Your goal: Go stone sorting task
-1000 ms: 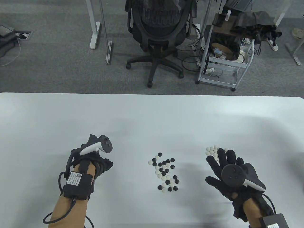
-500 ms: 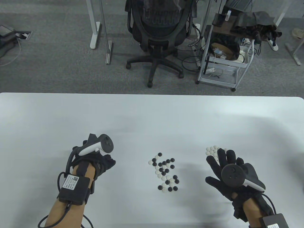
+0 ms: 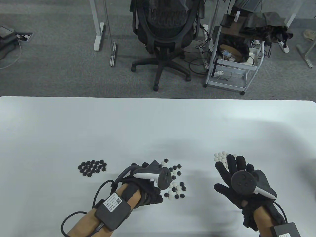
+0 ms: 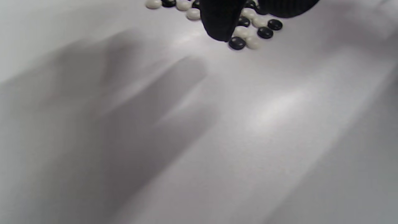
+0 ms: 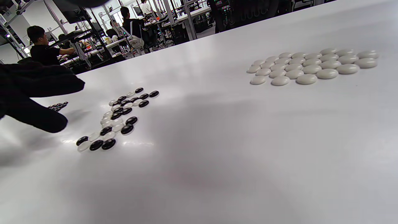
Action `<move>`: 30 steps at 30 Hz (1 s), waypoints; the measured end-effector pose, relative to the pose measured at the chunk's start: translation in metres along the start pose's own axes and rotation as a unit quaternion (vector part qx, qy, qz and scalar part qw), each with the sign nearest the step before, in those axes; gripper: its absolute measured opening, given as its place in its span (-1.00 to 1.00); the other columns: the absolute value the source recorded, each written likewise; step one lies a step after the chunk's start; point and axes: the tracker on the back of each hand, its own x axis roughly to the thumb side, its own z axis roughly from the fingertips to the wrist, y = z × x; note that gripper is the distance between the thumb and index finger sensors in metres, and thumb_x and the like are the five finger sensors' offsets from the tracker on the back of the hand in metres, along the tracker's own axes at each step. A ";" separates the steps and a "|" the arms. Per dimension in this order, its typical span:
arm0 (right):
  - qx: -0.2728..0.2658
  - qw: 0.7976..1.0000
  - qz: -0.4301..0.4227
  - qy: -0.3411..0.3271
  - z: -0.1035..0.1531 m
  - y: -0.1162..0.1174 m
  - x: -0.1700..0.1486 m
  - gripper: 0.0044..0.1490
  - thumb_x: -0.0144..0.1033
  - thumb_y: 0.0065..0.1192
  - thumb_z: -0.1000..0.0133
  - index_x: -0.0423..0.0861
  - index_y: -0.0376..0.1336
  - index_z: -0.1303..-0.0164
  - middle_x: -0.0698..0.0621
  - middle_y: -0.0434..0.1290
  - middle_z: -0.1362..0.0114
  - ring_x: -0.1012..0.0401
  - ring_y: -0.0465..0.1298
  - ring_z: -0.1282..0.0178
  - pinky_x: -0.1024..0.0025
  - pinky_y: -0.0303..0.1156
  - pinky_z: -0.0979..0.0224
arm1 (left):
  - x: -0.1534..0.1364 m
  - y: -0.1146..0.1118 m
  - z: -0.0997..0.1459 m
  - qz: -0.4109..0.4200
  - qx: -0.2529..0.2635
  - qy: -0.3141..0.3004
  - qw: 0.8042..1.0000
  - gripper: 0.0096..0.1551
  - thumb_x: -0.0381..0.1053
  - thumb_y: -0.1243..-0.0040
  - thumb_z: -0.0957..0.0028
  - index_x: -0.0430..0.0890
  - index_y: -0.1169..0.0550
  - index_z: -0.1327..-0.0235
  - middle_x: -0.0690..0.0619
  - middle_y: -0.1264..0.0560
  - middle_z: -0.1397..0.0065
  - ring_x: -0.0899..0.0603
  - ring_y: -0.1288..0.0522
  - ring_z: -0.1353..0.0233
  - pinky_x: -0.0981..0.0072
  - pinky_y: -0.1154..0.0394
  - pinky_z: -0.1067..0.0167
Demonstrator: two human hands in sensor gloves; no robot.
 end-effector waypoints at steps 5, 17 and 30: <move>0.000 1.000 -0.001 0.000 0.001 0.000 -0.001 0.02 0.15 -0.29 -0.21 -0.14 -0.38 -0.72 -0.41 -0.60 -0.59 -0.37 -0.64 -0.42 -0.57 -0.54 -0.26 | 0.015 -0.012 -0.017 -0.014 -0.012 -0.012 1.000 -0.25 0.20 0.29 -0.24 0.06 -0.02 -0.73 -0.48 0.48 -0.60 -0.63 0.53 -0.43 -0.73 0.41 -0.15; 0.002 1.000 -0.001 0.000 0.001 0.000 -0.001 0.02 0.15 -0.28 -0.21 -0.15 -0.38 -0.72 -0.41 -0.61 -0.58 -0.37 -0.64 -0.42 -0.57 -0.54 -0.26 | -0.092 -0.079 0.045 0.089 -0.004 0.135 0.987 -0.30 0.16 0.25 -0.27 0.06 -0.08 -0.70 -0.48 0.44 -0.63 -0.63 0.52 -0.44 -0.73 0.42 -0.15; 0.008 1.000 0.002 0.005 0.000 0.002 -0.001 0.02 0.15 -0.27 -0.21 -0.15 -0.38 -0.72 -0.42 -0.61 -0.58 -0.37 -0.64 -0.41 -0.57 -0.53 -0.26 | -0.189 -0.110 0.073 0.218 0.010 0.263 0.940 -0.28 0.15 0.30 -0.25 0.09 0.01 -0.71 -0.45 0.54 -0.58 -0.60 0.60 -0.42 -0.72 0.49 -0.15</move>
